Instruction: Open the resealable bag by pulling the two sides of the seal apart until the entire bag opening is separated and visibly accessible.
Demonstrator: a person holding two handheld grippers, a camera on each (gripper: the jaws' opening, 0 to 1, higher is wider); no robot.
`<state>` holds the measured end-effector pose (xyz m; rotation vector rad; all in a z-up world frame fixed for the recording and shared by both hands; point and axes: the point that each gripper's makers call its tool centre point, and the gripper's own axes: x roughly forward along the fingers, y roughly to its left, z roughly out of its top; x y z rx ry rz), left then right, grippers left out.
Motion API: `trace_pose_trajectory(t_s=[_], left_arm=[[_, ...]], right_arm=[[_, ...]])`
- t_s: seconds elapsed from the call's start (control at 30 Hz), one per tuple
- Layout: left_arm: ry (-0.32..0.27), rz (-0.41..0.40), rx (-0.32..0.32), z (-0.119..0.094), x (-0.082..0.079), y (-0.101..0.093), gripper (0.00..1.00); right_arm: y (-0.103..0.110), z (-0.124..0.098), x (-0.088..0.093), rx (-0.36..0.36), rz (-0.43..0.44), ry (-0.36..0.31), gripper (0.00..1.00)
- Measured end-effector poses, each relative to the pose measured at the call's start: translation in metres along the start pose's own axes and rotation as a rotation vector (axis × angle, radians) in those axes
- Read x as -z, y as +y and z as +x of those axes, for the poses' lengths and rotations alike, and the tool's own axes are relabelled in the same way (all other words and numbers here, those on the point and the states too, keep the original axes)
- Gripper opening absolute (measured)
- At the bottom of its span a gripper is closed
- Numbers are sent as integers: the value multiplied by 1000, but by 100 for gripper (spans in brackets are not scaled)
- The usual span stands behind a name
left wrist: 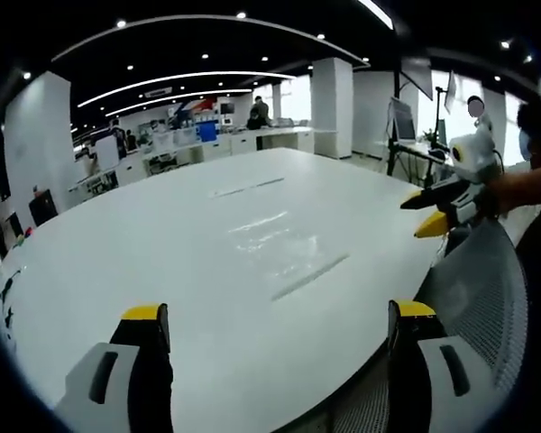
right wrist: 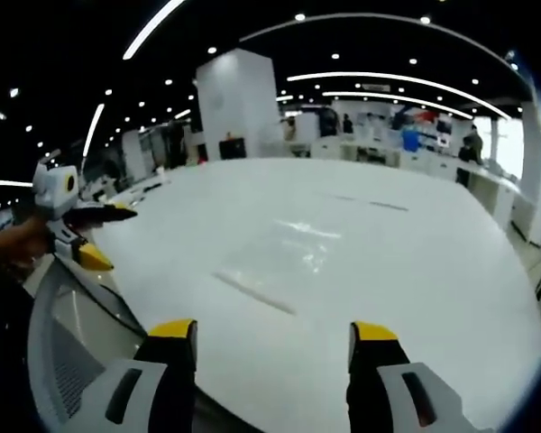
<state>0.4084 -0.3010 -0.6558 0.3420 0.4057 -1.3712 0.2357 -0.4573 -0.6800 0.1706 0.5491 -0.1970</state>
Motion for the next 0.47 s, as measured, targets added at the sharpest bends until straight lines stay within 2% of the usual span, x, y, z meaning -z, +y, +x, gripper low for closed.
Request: trace_pose_trajectory(t_s=[0.47], left_arm=[[18, 5, -2, -2, 5, 3, 99]], right_arm=[[3, 2, -2, -19, -9, 7, 66]])
